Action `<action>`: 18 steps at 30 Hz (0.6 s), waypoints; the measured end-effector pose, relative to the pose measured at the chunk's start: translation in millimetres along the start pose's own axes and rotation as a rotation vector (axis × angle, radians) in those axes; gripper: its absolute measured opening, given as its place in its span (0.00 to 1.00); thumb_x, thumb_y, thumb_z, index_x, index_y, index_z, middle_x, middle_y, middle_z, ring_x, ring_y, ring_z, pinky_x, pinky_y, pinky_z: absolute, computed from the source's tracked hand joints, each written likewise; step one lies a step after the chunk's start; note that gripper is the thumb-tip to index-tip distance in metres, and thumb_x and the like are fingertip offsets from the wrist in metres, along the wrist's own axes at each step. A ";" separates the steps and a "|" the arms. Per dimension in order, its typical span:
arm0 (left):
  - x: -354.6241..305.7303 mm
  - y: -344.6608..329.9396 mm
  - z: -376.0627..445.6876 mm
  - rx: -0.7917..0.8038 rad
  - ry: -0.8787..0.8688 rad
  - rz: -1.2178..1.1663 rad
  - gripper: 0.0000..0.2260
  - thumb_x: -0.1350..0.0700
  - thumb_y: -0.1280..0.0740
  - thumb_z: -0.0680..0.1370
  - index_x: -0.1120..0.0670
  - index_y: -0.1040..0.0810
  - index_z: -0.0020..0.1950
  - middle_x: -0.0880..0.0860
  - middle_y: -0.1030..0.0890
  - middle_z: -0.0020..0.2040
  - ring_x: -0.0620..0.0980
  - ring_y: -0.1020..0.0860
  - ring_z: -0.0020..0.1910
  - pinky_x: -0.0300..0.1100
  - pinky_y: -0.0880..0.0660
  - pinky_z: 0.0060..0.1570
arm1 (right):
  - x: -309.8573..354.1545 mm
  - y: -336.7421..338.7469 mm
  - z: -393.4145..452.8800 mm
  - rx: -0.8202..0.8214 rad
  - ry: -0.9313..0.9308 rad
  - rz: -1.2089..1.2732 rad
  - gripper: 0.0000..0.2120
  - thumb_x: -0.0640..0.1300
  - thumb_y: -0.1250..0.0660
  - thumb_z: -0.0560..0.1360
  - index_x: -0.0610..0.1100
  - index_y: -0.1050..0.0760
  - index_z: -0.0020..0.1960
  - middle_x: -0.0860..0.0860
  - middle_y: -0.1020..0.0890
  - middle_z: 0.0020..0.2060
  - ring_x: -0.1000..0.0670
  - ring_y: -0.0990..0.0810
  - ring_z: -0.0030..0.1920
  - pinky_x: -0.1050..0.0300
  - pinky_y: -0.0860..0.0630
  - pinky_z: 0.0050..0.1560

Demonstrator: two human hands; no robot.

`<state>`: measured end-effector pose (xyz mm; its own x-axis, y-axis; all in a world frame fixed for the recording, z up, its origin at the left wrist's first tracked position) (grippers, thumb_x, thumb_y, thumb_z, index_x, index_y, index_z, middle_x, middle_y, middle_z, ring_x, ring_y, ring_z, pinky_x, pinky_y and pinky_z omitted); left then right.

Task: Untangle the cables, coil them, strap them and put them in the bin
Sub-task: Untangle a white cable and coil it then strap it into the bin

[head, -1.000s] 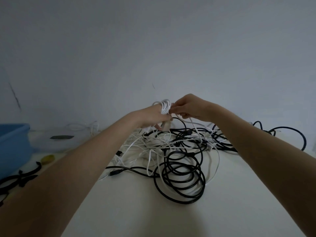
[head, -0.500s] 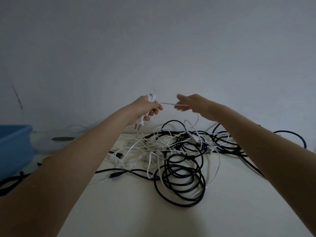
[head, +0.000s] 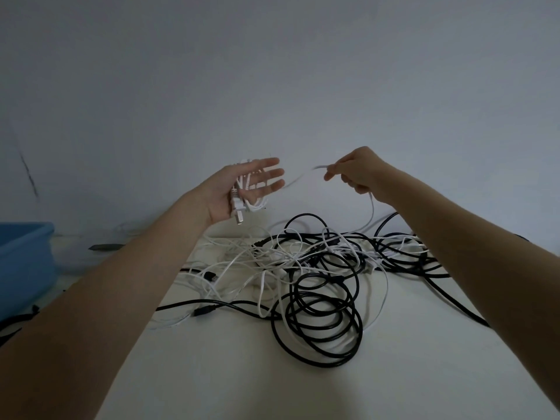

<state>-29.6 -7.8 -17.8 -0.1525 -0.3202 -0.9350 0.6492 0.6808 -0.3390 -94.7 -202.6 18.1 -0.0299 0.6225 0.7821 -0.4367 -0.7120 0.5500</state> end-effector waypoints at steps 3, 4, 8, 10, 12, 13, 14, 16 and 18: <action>-5.5 -10.6 -1.1 0.020 -0.064 -0.108 0.12 0.58 0.40 0.80 0.56 0.24 0.62 0.55 0.20 0.59 0.55 0.17 0.49 0.33 0.21 0.35 | 10.1 -14.9 -7.7 0.147 0.067 -0.115 0.08 0.40 0.34 0.76 0.38 0.18 0.45 0.49 0.34 0.26 0.51 0.41 0.26 0.63 0.44 0.25; -8.2 -11.0 1.1 -0.004 -0.088 -0.170 0.13 0.58 0.40 0.80 0.55 0.27 0.64 0.56 0.23 0.63 0.57 0.17 0.48 0.36 0.20 0.40 | 16.1 -24.8 -14.4 0.249 0.098 -0.191 0.07 0.41 0.34 0.75 0.40 0.18 0.45 0.50 0.34 0.25 0.52 0.42 0.26 0.63 0.44 0.24; -0.1 -4.3 8.0 -0.144 -0.001 0.003 0.22 0.51 0.39 0.80 0.47 0.37 0.73 0.52 0.35 0.74 0.58 0.16 0.35 0.47 0.18 0.36 | 45.2 -51.3 -39.8 0.550 0.223 -0.217 0.09 0.43 0.36 0.77 0.43 0.18 0.44 0.57 0.37 0.20 0.55 0.44 0.23 0.65 0.45 0.24; 16.5 -8.8 5.9 -0.086 0.104 0.195 0.25 0.46 0.41 0.80 0.47 0.42 0.76 0.52 0.38 0.75 0.58 0.17 0.38 0.52 0.19 0.39 | 60.9 -47.9 -40.4 0.535 0.288 -0.140 0.09 0.42 0.36 0.77 0.39 0.19 0.45 0.57 0.38 0.20 0.56 0.43 0.23 0.65 0.45 0.25; 36.5 -23.7 -0.9 0.085 0.220 0.262 0.25 0.41 0.45 0.79 0.45 0.42 0.75 0.53 0.35 0.73 0.64 0.19 0.48 0.56 0.20 0.47 | 69.1 -42.9 -36.4 0.484 0.320 -0.103 0.10 0.43 0.34 0.76 0.37 0.19 0.43 0.57 0.38 0.20 0.56 0.43 0.23 0.65 0.44 0.25; 44.3 -32.9 -6.3 0.164 0.273 0.234 0.25 0.39 0.47 0.79 0.45 0.40 0.74 0.54 0.31 0.71 0.66 0.20 0.52 0.57 0.21 0.50 | 69.5 -41.2 -33.5 0.450 0.321 -0.101 0.10 0.44 0.32 0.75 0.38 0.20 0.40 0.56 0.38 0.20 0.56 0.43 0.23 0.65 0.44 0.25; 48.4 -40.5 -11.4 0.223 0.305 0.195 0.26 0.37 0.48 0.78 0.47 0.38 0.73 0.55 0.27 0.68 0.66 0.20 0.53 0.56 0.21 0.50 | 68.0 -39.4 -30.6 0.411 0.316 -0.104 0.11 0.46 0.30 0.73 0.39 0.21 0.37 0.56 0.37 0.19 0.56 0.42 0.23 0.65 0.44 0.25; 48.9 -52.6 -20.1 0.291 0.314 0.166 0.30 0.34 0.53 0.77 0.50 0.35 0.71 0.55 0.21 0.62 0.61 0.17 0.47 0.45 0.18 0.38 | 59.0 -35.6 -24.7 0.339 0.296 -0.105 0.15 0.48 0.28 0.71 0.39 0.24 0.33 0.55 0.36 0.20 0.55 0.41 0.24 0.64 0.42 0.26; 45.1 -59.2 -26.5 0.321 0.303 0.211 0.33 0.33 0.58 0.75 0.51 0.30 0.68 0.55 0.19 0.57 0.53 0.16 0.35 0.35 0.23 0.25 | 48.0 -31.5 -20.1 0.275 0.268 -0.103 0.17 0.50 0.27 0.69 0.39 0.26 0.31 0.52 0.35 0.22 0.54 0.40 0.25 0.63 0.41 0.27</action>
<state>-94.6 -45.1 -42.6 -0.1720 0.0419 -0.9842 0.8788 0.4579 -0.1341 -100.4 -143.7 32.5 -0.2476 0.7323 0.6343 -0.1939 -0.6789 0.7081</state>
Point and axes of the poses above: each hand's wrist, its own z-axis towards the middle knuckle, its own y-axis out of the back of the hand, x = y × z, the point moved 7 cm from there along z, towards the middle knuckle
